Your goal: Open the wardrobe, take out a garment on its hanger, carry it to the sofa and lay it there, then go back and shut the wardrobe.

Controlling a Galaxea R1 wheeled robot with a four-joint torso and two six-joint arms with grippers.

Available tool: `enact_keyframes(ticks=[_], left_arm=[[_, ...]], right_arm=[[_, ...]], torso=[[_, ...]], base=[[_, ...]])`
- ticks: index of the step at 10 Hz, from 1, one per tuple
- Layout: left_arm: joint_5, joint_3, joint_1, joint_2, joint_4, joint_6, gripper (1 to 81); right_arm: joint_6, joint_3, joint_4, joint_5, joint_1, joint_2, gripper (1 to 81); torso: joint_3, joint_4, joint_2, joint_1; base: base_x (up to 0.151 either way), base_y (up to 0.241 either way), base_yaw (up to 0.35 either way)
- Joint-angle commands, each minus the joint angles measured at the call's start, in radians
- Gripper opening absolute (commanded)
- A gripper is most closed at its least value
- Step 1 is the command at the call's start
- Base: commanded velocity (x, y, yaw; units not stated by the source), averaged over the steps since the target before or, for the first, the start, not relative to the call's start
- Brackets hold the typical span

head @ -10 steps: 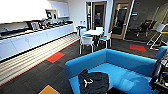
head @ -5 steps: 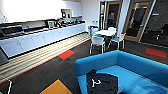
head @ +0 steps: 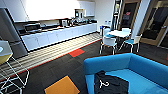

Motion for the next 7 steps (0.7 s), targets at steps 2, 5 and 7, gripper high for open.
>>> enact_keyframes(ticks=[2,5,7], left_arm=[[0.026,-0.002,-0.034,-0.015,0.008,-0.001,81.1],[0.027,-0.005,-0.032,-0.015,0.008,-0.003,81.1],[0.047,-0.018,-0.032,-0.006,0.008,-0.003,81.1]], right_arm=[[-0.001,0.006,0.002,-0.055,0.018,0.004,81.1],[0.000,0.006,0.002,-0.057,0.021,0.004,81.1],[0.000,0.005,0.002,-0.057,0.020,0.007,81.1]], torso=[[0.000,0.000,0.000,0.000],[0.000,0.000,0.000,0.000],[0.000,0.000,0.000,0.000]], base=[[0.000,0.000,0.337],[0.000,0.000,0.337],[0.000,0.000,0.337]])
